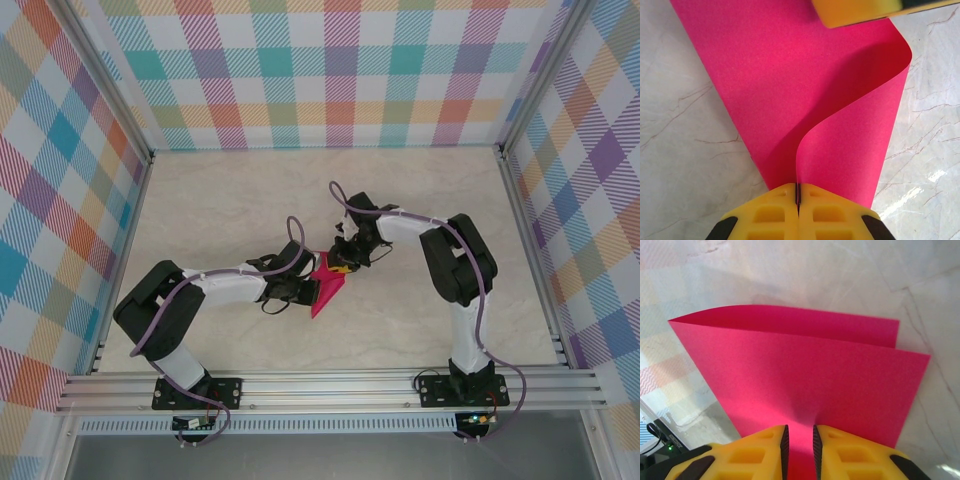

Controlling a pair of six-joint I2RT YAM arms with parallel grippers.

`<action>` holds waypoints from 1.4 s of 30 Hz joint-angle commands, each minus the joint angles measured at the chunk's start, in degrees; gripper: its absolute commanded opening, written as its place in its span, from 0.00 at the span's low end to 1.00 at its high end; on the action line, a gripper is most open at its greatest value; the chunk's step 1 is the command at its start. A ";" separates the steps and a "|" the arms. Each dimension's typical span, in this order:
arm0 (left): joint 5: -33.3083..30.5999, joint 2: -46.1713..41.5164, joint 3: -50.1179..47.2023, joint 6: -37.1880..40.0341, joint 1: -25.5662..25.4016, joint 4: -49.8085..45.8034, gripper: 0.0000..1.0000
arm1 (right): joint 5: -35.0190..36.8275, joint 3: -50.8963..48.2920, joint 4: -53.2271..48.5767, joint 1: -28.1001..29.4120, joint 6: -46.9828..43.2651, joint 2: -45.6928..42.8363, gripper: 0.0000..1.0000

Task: Fold a paper plane with a square sheet of paper (pick it up from the middle)
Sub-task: Third fold the triangle at the center of the table.

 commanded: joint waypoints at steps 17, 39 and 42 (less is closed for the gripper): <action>-0.34 2.16 -2.19 1.20 0.86 1.45 0.00 | -1.23 -35.90 34.49 7.76 25.93 -27.18 0.02; 0.10 3.54 -1.97 1.17 0.87 1.47 0.00 | -1.79 -35.50 43.79 13.40 31.54 -16.77 0.00; 0.10 3.54 -1.85 1.25 0.92 1.19 0.00 | -2.93 -35.87 44.91 13.59 32.01 -16.76 0.00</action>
